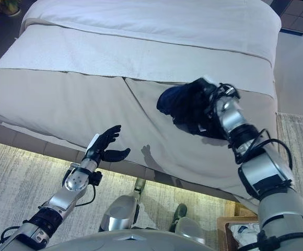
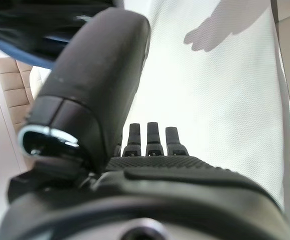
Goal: Pick up the clothes from the bed and place them into the basket
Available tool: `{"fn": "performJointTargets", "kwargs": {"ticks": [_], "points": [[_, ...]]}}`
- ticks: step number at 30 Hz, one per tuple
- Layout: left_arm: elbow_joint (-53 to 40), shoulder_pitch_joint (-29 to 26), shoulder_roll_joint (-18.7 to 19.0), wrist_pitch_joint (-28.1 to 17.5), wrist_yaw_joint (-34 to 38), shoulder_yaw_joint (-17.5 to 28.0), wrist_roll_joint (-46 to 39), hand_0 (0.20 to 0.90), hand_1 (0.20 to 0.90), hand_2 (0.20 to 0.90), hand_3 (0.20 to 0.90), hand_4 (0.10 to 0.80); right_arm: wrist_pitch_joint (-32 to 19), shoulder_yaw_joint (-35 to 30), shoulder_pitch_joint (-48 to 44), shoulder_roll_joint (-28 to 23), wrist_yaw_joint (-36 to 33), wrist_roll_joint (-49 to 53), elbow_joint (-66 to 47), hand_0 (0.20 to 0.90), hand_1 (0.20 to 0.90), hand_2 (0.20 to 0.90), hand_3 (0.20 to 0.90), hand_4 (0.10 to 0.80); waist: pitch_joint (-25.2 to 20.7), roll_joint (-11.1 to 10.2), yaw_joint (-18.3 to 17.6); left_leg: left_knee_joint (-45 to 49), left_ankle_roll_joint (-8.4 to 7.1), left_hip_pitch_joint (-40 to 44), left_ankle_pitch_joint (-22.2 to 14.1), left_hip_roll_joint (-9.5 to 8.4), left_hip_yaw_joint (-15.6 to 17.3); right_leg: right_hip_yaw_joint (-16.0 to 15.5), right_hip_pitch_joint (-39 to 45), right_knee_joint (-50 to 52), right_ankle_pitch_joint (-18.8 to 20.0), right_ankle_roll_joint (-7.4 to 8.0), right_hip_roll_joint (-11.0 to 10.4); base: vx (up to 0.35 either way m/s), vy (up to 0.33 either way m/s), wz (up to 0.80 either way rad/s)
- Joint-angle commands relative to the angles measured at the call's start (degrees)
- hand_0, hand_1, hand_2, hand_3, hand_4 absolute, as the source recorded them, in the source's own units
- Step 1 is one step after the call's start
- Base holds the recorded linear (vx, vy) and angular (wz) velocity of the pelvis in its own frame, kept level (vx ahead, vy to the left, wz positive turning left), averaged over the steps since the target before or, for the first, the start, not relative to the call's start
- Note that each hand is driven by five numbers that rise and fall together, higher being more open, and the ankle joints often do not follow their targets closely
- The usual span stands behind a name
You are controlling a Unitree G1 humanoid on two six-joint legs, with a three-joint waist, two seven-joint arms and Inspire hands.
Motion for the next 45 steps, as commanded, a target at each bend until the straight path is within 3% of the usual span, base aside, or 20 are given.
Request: {"fn": "performJointTargets", "kwargs": {"ticks": [1,9,11,18,25,27,32,37,45], "points": [[-1.86,-1.35,-0.73,-3.15,0.65,1.32,2.06,0.9,0.9,0.9,0.9,0.8,-2.6,2.62,-4.11,-4.42,-1.47,-1.36,0.53,0.9,0.9,0.9,0.9,0.8,-7.89,-0.08,0.28,2.71,1.94,3.01,-9.63,-1.19,-0.29,2.41,-4.77,5.29,2.04,-1.36,-0.42,0.0,0.0,0.0],[-3.27,-0.98,0.09,-2.7,-0.37,1.85,2.08,0.9,0.9,0.9,0.9,0.8,-4.41,0.58,-2.49,-7.32,1.56,1.99,0.46,0.9,0.9,0.9,0.9,0.8,-7.55,-0.17,-0.17,2.44,1.92,2.86,-9.55,-1.14,0.11,2.89,-5.12,5.03,2.22,-1.25,-0.26,0.0,0.0,0.0],[-3.14,-0.78,0.39,-2.86,-1.14,2.24,2.12,0.9,0.9,0.9,0.9,0.8,-6.03,0.67,-1.48,-9.31,6.98,2.76,-1.72,0.9,0.9,0.9,0.9,0.8,-7.7,-0.39,-0.58,2.31,1.9,2.91,-9.49,-1.16,0.24,3.11,-5.24,5.03,2.2,-1.24,-0.13,0.0,0.0,0.0],[-3.3,0.17,0.99,-3.01,-1.48,3.25,2.49,0.9,0.9,0.9,0.9,0.8,-7.05,2.16,1.71,-13.84,12.11,-3.11,-4.57,0.9,0.9,0.9,0.9,0.8,-7.91,-0.86,-1.38,2.07,1.86,3.34,-9.45,-0.91,0.94,3.5,-5.12,5.01,2.31,-1.04,-0.06,0.007,-0.008,-0.02],[-2.9,0.79,2.18,-2.88,-2.82,5.19,2.72,0.9,0.9,0.9,0.9,0.8,-3.98,0.52,4.33,-16.07,27.45,6.73,-6.68,0.9,0.9,0.9,0.9,0.8,-7.92,-1.51,-1.62,1.89,1.65,3.7,-9.37,-0.77,1.11,3.55,-4.91,4.93,2.43,-1.01,0.01,0.0,0.0,0.0],[-2.83,1.0,2.43,-2.6,-3.02,5.7,3.15,0.9,0.9,0.9,0.9,0.8,-5.38,-0.97,5.4,-16.98,22.34,10.11,-6.48,0.9,0.9,0.9,0.9,0.8,-7.81,-1.7,-1.63,1.82,1.64,3.94,-9.4,-0.78,0.94,3.58,-4.83,4.96,2.57,-0.96,-0.03,0.0,0.0,0.0],[-2.96,1.92,2.1,-1.98,-1.76,5.38,3.16,0.9,0.9,0.9,0.9,0.8,-10.1,-4.31,2.57,-17.7,7.05,5.7,-3.13,0.9,0.9,0.9,0.9,0.8,-8.05,-1.41,-1.49,2.07,1.66,4.02,-9.83,-0.84,0.67,4.1,-4.81,5.17,2.34,-0.73,-0.1,0.044,0.014,0.0],[-2.88,1.95,1.28,-3.62,1.39,3.52,1.74,0.9,0.9,0.9,0.9,0.8,-8.53,-3.89,0.21,-15.28,-6.5,-5.07,-4.23,0.9,0.9,0.9,0.9,0.8,-6.17,0.02,-0.77,3.52,1.9,2.16,-10.0,-1.4,-0.31,3.94,-6.25,6.11,2.16,-0.63,-0.6,-0.01,0.057,0.01],[-5.71,0.09,1.18,-6.9,3.75,3.06,-0.9,0.9,0.9,0.9,0.9,0.8,-5.47,1.1,-7.14,-14.55,-16.95,-11.35,-1.51,0.9,0.9,0.9,0.9,0.8,0.0,2.76,2.12,6.59,1.94,-4.07,-9.47,-2.59,-2.51,1.56,-10.59,7.7,1.96,-1.13,-1.56,-0.112,0.05,0.1]]}}
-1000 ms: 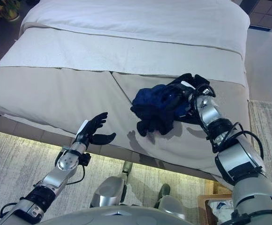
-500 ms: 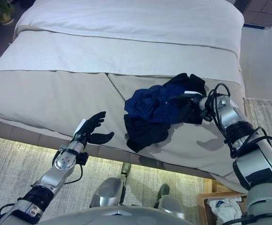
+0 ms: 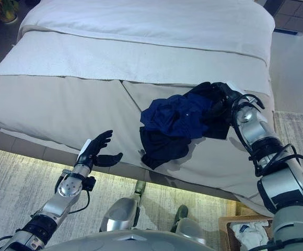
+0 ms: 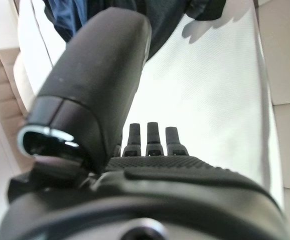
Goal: Pick up the clothes from the bed and place them into the basket
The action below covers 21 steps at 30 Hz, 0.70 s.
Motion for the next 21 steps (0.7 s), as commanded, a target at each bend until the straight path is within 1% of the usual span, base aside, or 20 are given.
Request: {"fn": "performJointTargets", "kwargs": {"ticks": [1,4,8,13,18,21], "points": [[-5.97,-3.64,1.0,-7.36,2.27,-1.12,-2.07,0.9,0.9,0.9,0.9,0.8,-0.26,5.07,-14.75,-4.19,-6.85,-1.76,0.5,0.9,0.9,0.9,0.9,0.8,1.95,2.2,2.94,6.15,2.11,-0.75,-9.39,-2.59,-1.6,1.8,-7.73,7.69,1.95,-1.24,-1.9,-0.132,0.031,0.26],[-6.91,-4.42,1.22,-7.97,2.48,-1.45,-2.74,0.9,0.9,0.9,0.9,0.8,0.0,6.89,-18.46,-4.55,-6.12,-0.44,2.58,0.9,0.9,0.9,0.9,0.8,4.0,3.03,3.82,7.17,2.03,-2.98,-8.98,-3.07,-2.4,0.97,-9.32,8.23,1.96,-1.57,-2.07,-0.085,0.023,0.14],[-8.11,-5.05,1.46,-7.69,2.76,-1.91,-3.37,0.9,0.9,0.9,0.9,0.8,0.74,8.36,-20.44,-4.41,-3.76,1.01,3.93,0.9,0.9,0.9,0.9,0.8,5.78,3.55,4.44,8.24,1.97,-4.66,-8.73,-3.39,-2.86,0.08,-10.51,8.98,1.88,-1.86,-2.28,-0.033,0.015,0.15],[-8.5,-6.48,1.21,-7.79,3.31,-3.01,-3.67,0.9,0.9,0.9,0.9,0.8,0.95,9.26,-21.99,-2.12,-2.7,0.41,6.6,0.9,0.9,0.9,0.9,0.8,7.63,4.14,4.87,8.67,2.1,-5.85,-8.4,-3.7,-3.06,-0.41,-11.74,9.38,2.06,-1.96,-2.29,-0.019,0.023,0.06],[-9.74,-8.46,0.99,-8.52,5.07,-4.25,-4.92,0.9,0.9,0.9,0.9,0.8,3.04,10.32,-24.32,-1.35,-2.61,-0.45,10.85,0.9,0.9,0.9,0.9,0.8,10.4,5.63,4.89,11.56,2.54,-9.02,-8.41,-4.46,-2.7,-0.93,-15.27,12.87,1.39,-2.26,-2.78,-0.064,0.048,0.0],[-10.62,-8.71,0.93,-8.67,5.87,-4.79,-5.4,0.9,0.9,0.9,0.9,0.8,3.73,10.7,-25.63,-1.15,-2.35,-1.26,14.06,0.9,0.9,0.9,0.9,0.8,10.76,6.46,5.09,12.64,2.88,-11.49,-8.19,-4.93,-2.67,-1.27,-18.04,14.63,1.19,-2.37,-2.95,-0.053,0.03,0.04]]}}
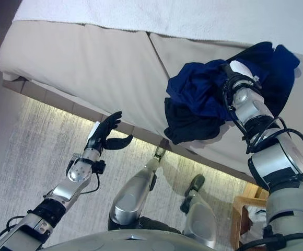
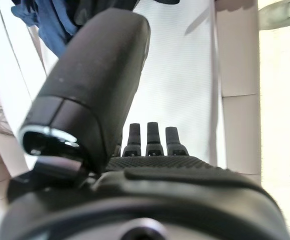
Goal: Pick up the clothes from the bed and place them into the basket
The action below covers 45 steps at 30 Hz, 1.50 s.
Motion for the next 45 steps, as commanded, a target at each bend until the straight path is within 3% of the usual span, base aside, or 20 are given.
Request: {"fn": "performJointTargets", "kwargs": {"ticks": [1,7,8,10,24,34,45], "points": [[-8.17,0.42,1.3,-5.87,3.0,1.22,-2.05,0.9,0.9,0.9,0.9,0.8,0.02,5.27,-10.4,-3.17,-1.78,-1.53,-0.1,0.9,0.9,0.9,0.9,0.8,0.31,0.16,0.03,8.87,3.1,-2.0,-9.23,-3.24,-0.14,1.43,-7.97,6.25,3.43,-3.81,-0.48,-0.044,0.011,0.0],[-9.09,0.38,1.08,-5.89,4.67,0.08,-2.48,0.9,0.9,0.9,0.9,0.8,1.6,6.7,-12.73,-2.85,-1.1,-1.29,5.47,0.9,0.9,0.9,0.9,0.8,0.31,1.38,0.23,9.44,3.59,-5.4,-8.82,-3.8,0.1,1.34,-12.31,8.25,3.35,-3.95,-0.56,-0.043,0.027,0.02],[-9.27,0.49,1.1,-5.88,4.72,0.11,-2.5,0.9,0.9,0.9,0.9,0.8,1.55,6.9,-12.94,-3.0,-1.39,-1.18,5.79,0.62,0.62,0.62,0.573,0.473,0.31,1.48,0.23,9.45,3.65,-5.65,-8.83,-3.86,0.2,1.38,-12.71,8.41,3.31,-3.96,-0.55,-0.041,0.03,0.04],[-9.69,0.52,1.32,-5.75,4.79,0.13,-2.66,0.9,0.9,0.9,0.9,0.8,1.25,6.95,-13.19,-3.11,-2.71,-0.92,5.98,0.3,0.3,0.3,0.2,0.1,0.31,1.6,0.23,9.39,3.78,-5.95,-8.82,-3.89,0.37,1.44,-13.18,8.51,3.35,-3.91,-0.55,-0.018,0.008,0.01],[-9.23,0.19,1.99,-4.17,4.64,1.27,-1.74,0.9,0.9,0.9,0.9,0.8,-1.56,4.57,-10.4,-4.97,-7.21,1.21,-2.16,0.3,0.3,0.3,0.2,0.1,-0.44,-0.83,-1.96,5.98,3.21,3.56,-10.1,-2.26,1.93,3.14,-3.95,2.99,4.79,-2.85,-0.72,0.01,-0.006,-0.04],[-6.42,2.93,1.85,-1.01,2.97,2.77,0.37,0.9,0.9,0.9,0.9,0.8,-3.56,-0.08,-3.67,-6.99,-6.82,4.63,-10.26,0.3,0.3,0.3,0.2,0.1,-10.19,-4.83,-4.28,2.3,3.0,11.97,-11.52,-0.5,3.7,6.35,3.75,-1.9,6.31,-1.57,-0.55,0.096,-0.019,-0.1],[-2.3,5.15,1.6,-1.57,-0.39,3.64,2.81,0.9,0.9,0.9,0.9,0.8,-4.45,-8.48,-0.2,-8.55,-3.49,25.42,-16.24,0.3,0.3,0.3,0.2,0.1,-17.29,-7.55,-5.95,-1.58,2.52,17.39,-11.6,0.76,4.66,7.94,8.15,-5.28,7.43,-0.85,0.51,0.076,-0.027,-0.07]]}}
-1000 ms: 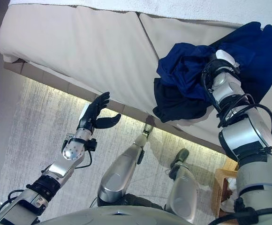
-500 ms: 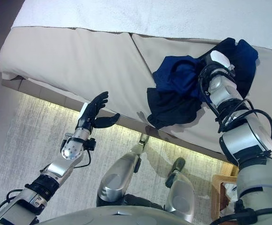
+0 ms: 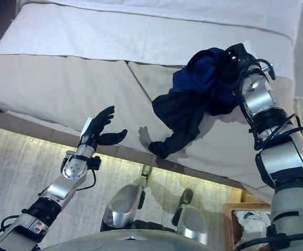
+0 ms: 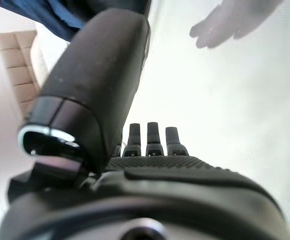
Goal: Pick up the clothes from the bed and place them into the basket
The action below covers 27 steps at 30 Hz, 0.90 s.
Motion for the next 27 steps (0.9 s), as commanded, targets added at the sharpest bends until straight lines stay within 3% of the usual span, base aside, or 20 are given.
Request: {"fn": "performJointTargets", "kwargs": {"ticks": [1,8,15,18,21,24,25,26,27], "points": [[0.97,3.1,-0.18,-4.62,-0.38,0.07,2.5,0.9,0.9,0.9,0.9,0.8,-5.01,0.68,-0.2,-4.81,-1.17,8.53,-4.85,0.3,0.3,0.3,0.2,0.1,-14.29,-1.24,-1.15,2.55,1.25,3.22,-10.58,-0.08,0.49,4.28,-4.86,0.71,6.04,-0.44,-0.12,0.004,-0.016,-0.04],[3.7,3.02,-0.72,-5.76,-1.12,0.32,3.03,0.9,0.9,0.9,0.9,0.8,-5.05,-4.51,0.74,-5.89,-0.4,18.0,-6.05,0.3,0.3,0.3,0.2,0.1,-15.79,-1.98,-2.39,1.65,1.04,4.34,-11.0,0.45,2.08,4.68,-4.12,-0.63,6.42,-0.3,0.06,0.005,-0.019,-0.08],[4.97,2.94,-0.25,-6.09,-2.64,0.83,3.48,0.9,0.9,0.9,0.9,0.8,0.05,-5.26,3.75,-6.06,10.17,22.01,-7.03,0.3,0.3,0.3,0.2,0.1,-16.26,-2.62,-3.27,2.62,1.13,4.57,-11.75,0.42,2.61,5.79,-4.05,-0.27,6.26,-0.34,0.08,0.012,-0.005,-0.03],[5.37,2.29,-0.72,-5.82,-3.01,1.18,3.57,0.9,0.9,0.9,0.9,0.8,4.06,-5.56,6.44,-3.51,17.32,29.66,-5.22,0.3,0.3,0.3,0.2,0.1,-16.29,-2.83,-3.11,2.24,1.06,4.91,-11.67,0.55,2.61,5.66,-3.7,-0.74,6.45,-0.33,0.1,0.015,-0.01,-0.14],[5.58,1.71,-0.97,-5.29,-3.65,1.25,3.54,0.9,0.9,0.9,0.9,0.8,5.52,-7.57,8.84,0.08,19.54,33.48,-1.09,0.3,0.3,0.3,0.2,0.1,-16.42,-2.83,-2.6,1.95,0.98,5.15,-11.59,0.66,2.46,5.25,-3.31,-1.05,6.46,-0.43,0.16,0.007,-0.004,-0.02],[5.46,1.52,-0.91,-4.93,-4.12,1.09,3.54,0.9,0.9,0.9,0.9,0.8,5.7,-9.18,10.51,2.5,21.17,31.19,3.51,0.3,0.3,0.3,0.2,0.1,-16.37,-2.67,-2.16,1.81,1.0,5.27,-11.58,0.6,2.07,5.04,-3.08,-1.22,6.37,-0.53,0.29,0.0,0.0,0.0],[5.53,1.29,-1.13,-4.76,-3.83,0.86,3.67,0.9,0.9,0.9,0.9,0.8,5.61,-8.79,11.25,3.12,20.83,28.42,5.41,0.502,0.502,0.502,0.436,0.336,-16.27,-2.55,-2.08,1.74,1.02,5.25,-11.51,0.62,2.07,5.01,-3.14,-1.25,6.42,-0.53,0.29,0.0,0.0,0.0],[5.44,1.25,-1.13,-4.65,-3.66,0.72,3.65,0.9,0.9,0.9,0.9,0.8,5.09,-8.55,11.73,3.29,20.27,26.11,6.37,0.9,0.9,0.9,0.9,0.8,-16.21,-2.47,-2.06,1.68,1.04,5.27,-11.45,0.61,2.03,5.0,-3.14,-1.27,6.46,-0.53,0.32,0.0,0.0,0.0],[5.33,1.18,-1.07,-4.49,-3.42,0.59,3.5,0.9,0.9,0.9,0.9,0.8,4.07,-8.22,12.09,3.3,19.82,22.05,7.34,0.9,0.9,0.9,0.9,0.8,-16.13,-2.41,-2.06,1.66,1.08,5.26,-11.4,0.6,2.03,5.05,-3.13,-1.34,6.49,-0.54,0.33,0.0,0.0,0.0]]}}
